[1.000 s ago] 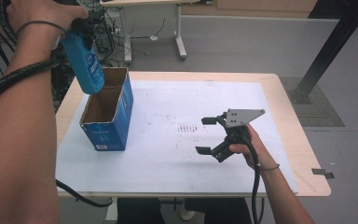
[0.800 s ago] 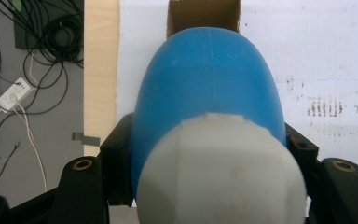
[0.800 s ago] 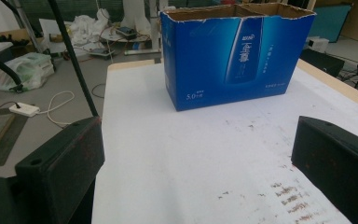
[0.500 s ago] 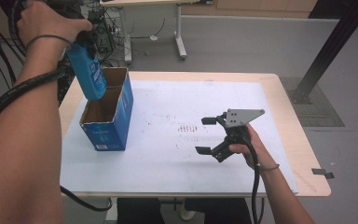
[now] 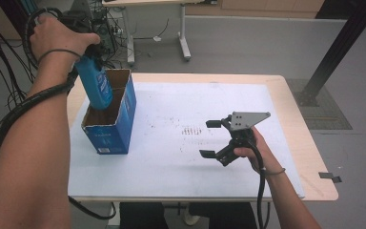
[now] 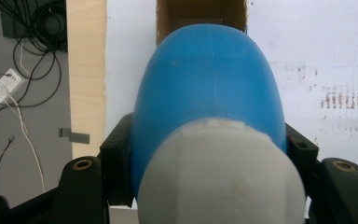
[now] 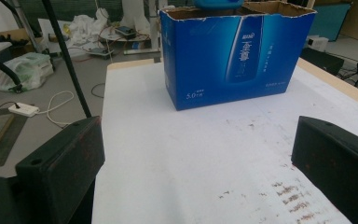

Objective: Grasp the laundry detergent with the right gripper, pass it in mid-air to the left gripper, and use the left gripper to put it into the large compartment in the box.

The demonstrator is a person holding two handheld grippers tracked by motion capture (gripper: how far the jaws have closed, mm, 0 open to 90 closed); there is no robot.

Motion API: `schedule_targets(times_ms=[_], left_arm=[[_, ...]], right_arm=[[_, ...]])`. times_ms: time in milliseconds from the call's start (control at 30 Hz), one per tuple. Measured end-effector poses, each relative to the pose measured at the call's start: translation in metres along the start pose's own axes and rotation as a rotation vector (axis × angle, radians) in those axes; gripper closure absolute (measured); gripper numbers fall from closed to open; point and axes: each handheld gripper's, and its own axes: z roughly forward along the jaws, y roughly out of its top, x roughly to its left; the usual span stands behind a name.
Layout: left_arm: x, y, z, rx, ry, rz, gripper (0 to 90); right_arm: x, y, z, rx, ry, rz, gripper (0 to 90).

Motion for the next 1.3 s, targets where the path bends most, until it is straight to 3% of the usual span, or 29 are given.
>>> schedule_targets(times_ms=[1300], left_arm=[[-0.005,0.005,0.068,0.090,-0.011,0.014,37.8]], right_arm=[[0.001,-0.002,0.002,0.011,-0.006,0.010,2.8]])
